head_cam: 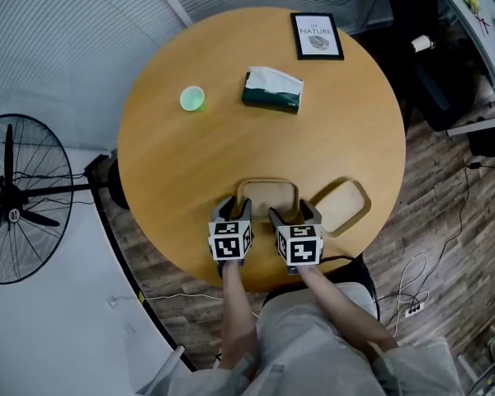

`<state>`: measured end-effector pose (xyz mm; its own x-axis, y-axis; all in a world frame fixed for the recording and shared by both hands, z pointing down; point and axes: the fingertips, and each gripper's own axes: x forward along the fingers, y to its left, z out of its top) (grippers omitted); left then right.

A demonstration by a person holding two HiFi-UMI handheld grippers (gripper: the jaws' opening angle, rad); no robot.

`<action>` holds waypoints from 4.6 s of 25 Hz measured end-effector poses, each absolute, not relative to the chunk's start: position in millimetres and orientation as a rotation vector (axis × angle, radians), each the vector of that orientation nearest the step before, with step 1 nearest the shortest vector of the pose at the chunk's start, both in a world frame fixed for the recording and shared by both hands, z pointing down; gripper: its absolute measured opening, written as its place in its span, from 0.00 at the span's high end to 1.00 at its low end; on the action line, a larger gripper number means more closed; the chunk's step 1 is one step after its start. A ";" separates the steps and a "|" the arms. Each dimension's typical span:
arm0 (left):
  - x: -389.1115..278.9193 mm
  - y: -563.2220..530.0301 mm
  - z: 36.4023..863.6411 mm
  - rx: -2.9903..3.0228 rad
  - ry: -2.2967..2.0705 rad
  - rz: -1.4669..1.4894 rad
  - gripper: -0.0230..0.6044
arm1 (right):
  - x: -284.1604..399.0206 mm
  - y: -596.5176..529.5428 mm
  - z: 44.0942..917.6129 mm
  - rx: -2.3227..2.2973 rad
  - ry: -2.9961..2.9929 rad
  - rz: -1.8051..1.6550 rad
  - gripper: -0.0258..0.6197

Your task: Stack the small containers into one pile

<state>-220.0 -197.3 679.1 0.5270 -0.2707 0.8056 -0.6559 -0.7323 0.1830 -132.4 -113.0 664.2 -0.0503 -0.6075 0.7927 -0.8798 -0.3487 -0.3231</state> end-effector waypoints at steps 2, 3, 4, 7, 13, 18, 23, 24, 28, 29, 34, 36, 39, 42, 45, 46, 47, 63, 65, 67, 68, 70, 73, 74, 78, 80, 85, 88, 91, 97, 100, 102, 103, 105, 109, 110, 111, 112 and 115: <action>-220.6 -196.1 680.2 2.297 -0.746 1.100 0.71 | -133.0 -114.9 667.3 1.940 -1.583 1.364 0.42; -220.3 -195.3 681.1 2.296 -0.742 1.101 0.71 | -133.0 -116.1 668.8 1.939 -1.583 1.368 0.42; -219.9 -194.4 682.2 2.295 -0.736 1.100 0.71 | -133.1 -117.4 669.9 1.937 -1.585 1.371 0.42; -220.0 -192.0 685.4 2.277 -0.721 1.077 0.71 | -134.8 -119.8 670.4 1.924 -1.597 1.372 0.42; -226.6 -194.0 682.1 2.255 -0.741 1.052 0.71 | -141.3 -123.8 664.7 1.876 -1.660 1.366 0.42; -231.3 -195.6 672.2 2.252 -0.790 1.032 0.71 | -143.7 -129.9 649.5 1.834 -1.741 1.360 0.42; -234.3 -190.4 657.9 2.243 -0.843 0.997 0.71 | -142.7 -133.5 629.6 1.785 -1.819 1.269 0.42; -233.7 -188.6 654.5 2.242 -0.852 0.989 0.71 | -141.5 -134.1 625.7 1.775 -1.833 1.246 0.42; -230.3 -175.6 643.1 2.232 -0.891 0.971 0.71 | -134.8 -132.9 614.1 1.721 -1.887 1.189 0.42; -229.3 -171.3 640.5 2.228 -0.902 0.969 0.71 | -133.0 -131.1 612.5 1.700 -1.901 1.183 0.42; -221.6 -145.6 627.1 2.204 -0.953 0.956 0.71 | -122.1 -116.1 604.0 1.607 -1.952 1.166 0.42; -217.0 -134.8 622.1 2.191 -0.971 0.949 0.71 | -117.1 -110.6 598.9 1.571 -1.972 1.149 0.42; -206.6 -120.5 617.1 2.175 -0.990 0.945 0.71 | -105.3 -104.3 591.7 1.520 -2.002 1.115 0.42; -191.7 -107.7 610.4 2.169 -1.000 0.934 0.71 | -90.1 -95.6 586.3 1.496 -2.010 1.114 0.41; -174.9 -98.5 603.1 2.167 -1.012 0.910 0.71 | -73.6 -87.7 582.1 1.478 -2.016 1.114 0.41; -169.7 -95.6 601.0 2.166 -1.018 0.907 0.71 | -68.5 -85.0 580.9 1.470 -2.021 1.114 0.41; -164.7 -93.2 599.1 2.166 -1.025 0.904 0.71 | -63.5 -82.6 579.7 1.463 -2.026 1.113 0.41; -113.1 -40.8 599.2 2.110 -1.132 0.842 0.71 | -11.8 -40.0 585.9 1.334 -2.081 1.058 0.40; -108.2 -35.0 599.1 2.106 -1.142 0.839 0.71 | -7.2 -35.0 586.1 1.314 -2.090 1.051 0.40; -102.4 -30.7 599.4 2.105 -1.150 0.837 0.71 | -1.5 -31.1 586.6 1.296 -2.099 1.049 0.40; -99.2 -28.9 600.1 2.104 -1.152 0.837 0.71 | 1.8 -29.3 587.2 1.290 -2.101 1.051 0.40; -93.4 -26.2 602.6 2.103 -1.149 0.843 0.71 | 7.9 -26.5 588.6 1.285 -2.103 1.055 0.40; -89.5 -23.6 606.7 2.096 -1.142 0.861 0.71 | 11.8 -21.3 590.8 1.263 -2.109 1.057 0.40; -89.0 -22.8 607.1 2.092 -1.143 0.865 0.71 | 12.5 -19.1 591.7 1.250 -2.112 1.058 0.40; -84.2 -20.4 607.9 2.087 -1.159 0.898 0.71 | 18.5 -9.7 596.2 1.189 -2.119 1.072 0.40; -80.6 -18.5 608.8 2.089 -1.159 0.921 0.71 | 21.9 -6.8 598.0 1.171 -2.122 1.082 0.40; -70.9 -8.7 611.6 2.072 -1.138 0.910 0.71 | 31.4 -3.5 599.6 1.139 -2.125 1.122 0.40; -67.9 -3.4 614.6 2.065 -1.141 0.927 0.71 | 34.6 -0.9 601.3 1.122 -2.126 1.140 0.40; -66.3 0.1 616.7 2.056 -1.150 0.932 0.71 | 35.8 1.8 603.4 1.102 -2.124 1.148 0.40; -63.3 6.4 620.0 2.044 -1.150 0.925 0.71 | 41.8 6.5 608.1 1.094 -2.107 1.159 0.39; -64.2 7.6 619.2 2.034 -1.158 0.912 0.71 | 39.0 7.2 602.9 1.083 -2.123 1.174 0.39; -64.4 7.2 617.0 2.030 -1.168 0.900 0.71 | 39.6 8.3 604.2 1.070 -2.120 1.174 0.39; -64.5 7.0 616.6 2.027 -1.171 0.894 0.71 | 41.0 9.2 606.6 1.066 -2.113 1.172 0.39; -64.9 6.6 617.5 2.014 -1.170 0.891 0.71 | 42.4 9.2 608.7 1.064 -2.102 1.176 0.39; -65.8 7.8 615.8 1.996 -1.165 0.902 0.71 | 40.7 9.4 606.9 1.040 -2.088 1.206 0.39; -65.4 8.0 614.9 1.995 -1.167 0.899 0.71 | 41.1 10.3 606.5 1.029 -2.086 1.215 0.38; -65.2 8.3 615.1 1.994 -1.167 0.896 0.71 | 41.4 11.3 606.5 1.019 -2.085 1.224 0.38; -65.4 8.7 616.3 1.990 -1.164 0.894 0.71 | 41.3 12.2 607.2 1.011 -2.084 1.233 0.38; -67.0 10.2 621.0 1.975 -1.151 0.897 0.71 | 38.6 13.3 609.7 0.994 -2.078 1.251 0.38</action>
